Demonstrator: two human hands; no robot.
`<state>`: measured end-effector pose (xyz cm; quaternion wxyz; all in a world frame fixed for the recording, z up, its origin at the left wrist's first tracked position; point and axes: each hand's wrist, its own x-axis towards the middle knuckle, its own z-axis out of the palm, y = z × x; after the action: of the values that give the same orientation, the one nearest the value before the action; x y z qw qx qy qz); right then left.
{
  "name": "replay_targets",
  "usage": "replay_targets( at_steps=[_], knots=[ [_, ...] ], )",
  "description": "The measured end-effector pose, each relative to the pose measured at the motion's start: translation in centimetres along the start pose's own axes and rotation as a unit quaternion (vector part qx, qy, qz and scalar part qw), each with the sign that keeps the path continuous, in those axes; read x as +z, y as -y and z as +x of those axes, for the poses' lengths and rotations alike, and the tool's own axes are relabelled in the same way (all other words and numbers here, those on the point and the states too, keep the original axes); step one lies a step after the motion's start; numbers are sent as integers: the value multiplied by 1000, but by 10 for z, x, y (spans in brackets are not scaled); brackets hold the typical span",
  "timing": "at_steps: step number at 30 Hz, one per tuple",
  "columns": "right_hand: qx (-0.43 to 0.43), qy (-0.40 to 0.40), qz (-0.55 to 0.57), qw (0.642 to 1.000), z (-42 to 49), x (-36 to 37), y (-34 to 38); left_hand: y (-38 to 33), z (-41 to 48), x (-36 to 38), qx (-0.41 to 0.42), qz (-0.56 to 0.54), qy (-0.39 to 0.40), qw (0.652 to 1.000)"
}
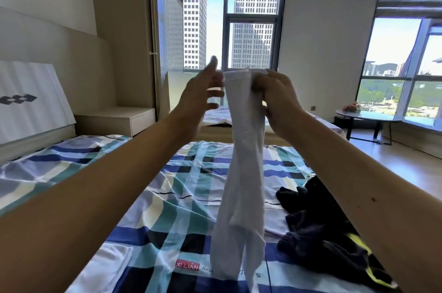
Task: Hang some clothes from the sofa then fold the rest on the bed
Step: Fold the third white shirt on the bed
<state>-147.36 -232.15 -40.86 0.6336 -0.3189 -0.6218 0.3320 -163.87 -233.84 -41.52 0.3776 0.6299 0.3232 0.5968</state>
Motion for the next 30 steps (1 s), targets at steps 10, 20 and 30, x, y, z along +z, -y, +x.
replay_targets(
  at_steps=[10,20,30],
  knots=[
    [94,24,87,991,27,3,-41,36,9,-15,-6,60,4,998],
    [85,12,-75,993,73,12,-47,36,92,-41,-28,281,-60,958],
    [-70,67,43,994,76,13,29,-50,68,-50,227,218,-9,949]
  ],
)
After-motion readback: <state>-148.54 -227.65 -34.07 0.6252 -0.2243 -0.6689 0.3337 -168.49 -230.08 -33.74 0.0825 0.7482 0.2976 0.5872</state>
